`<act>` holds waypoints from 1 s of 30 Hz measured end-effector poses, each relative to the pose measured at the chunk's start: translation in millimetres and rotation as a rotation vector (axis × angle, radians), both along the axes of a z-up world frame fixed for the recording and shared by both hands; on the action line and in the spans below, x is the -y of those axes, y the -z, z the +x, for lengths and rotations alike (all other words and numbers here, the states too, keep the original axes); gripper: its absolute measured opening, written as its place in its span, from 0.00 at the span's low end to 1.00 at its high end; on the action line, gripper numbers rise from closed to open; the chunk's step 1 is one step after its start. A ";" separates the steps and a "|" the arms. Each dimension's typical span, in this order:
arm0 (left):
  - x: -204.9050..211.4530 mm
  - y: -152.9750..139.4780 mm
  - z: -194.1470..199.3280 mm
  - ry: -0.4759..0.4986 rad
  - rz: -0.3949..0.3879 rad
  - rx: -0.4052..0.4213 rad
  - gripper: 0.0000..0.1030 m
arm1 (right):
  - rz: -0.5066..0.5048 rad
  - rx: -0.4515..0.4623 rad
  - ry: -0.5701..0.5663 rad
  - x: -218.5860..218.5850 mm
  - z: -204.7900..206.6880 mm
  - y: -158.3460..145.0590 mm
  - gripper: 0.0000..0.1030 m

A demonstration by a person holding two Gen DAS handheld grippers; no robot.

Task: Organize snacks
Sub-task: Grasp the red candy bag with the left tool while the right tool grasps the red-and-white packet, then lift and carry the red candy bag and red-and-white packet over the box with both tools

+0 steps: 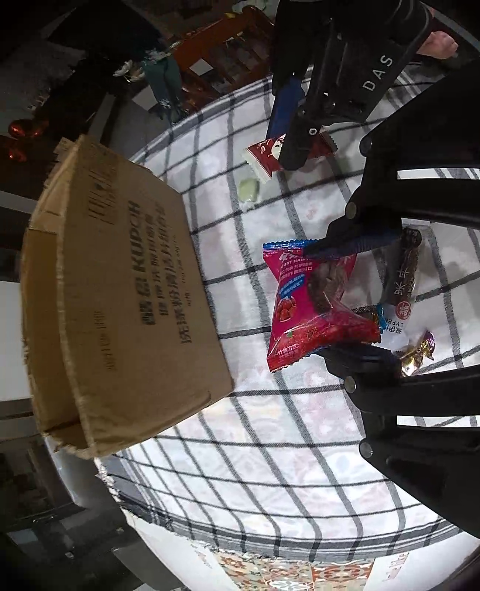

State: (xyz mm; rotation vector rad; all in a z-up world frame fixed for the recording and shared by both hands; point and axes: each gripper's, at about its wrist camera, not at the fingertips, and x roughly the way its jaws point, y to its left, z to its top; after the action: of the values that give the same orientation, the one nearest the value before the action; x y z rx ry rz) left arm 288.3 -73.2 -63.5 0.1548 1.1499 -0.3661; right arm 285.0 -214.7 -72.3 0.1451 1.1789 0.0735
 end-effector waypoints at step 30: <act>-7.5 -134.2 37.6 -0.014 -0.092 0.248 0.40 | 0.000 0.306 -0.039 4.0 43.8 -128.2 0.22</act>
State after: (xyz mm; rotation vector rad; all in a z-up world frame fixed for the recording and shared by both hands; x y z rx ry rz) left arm 325.9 -65.7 70.7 0.1076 0.8876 -0.3757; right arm 328.8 -218.7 55.9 0.1062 0.8760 0.1252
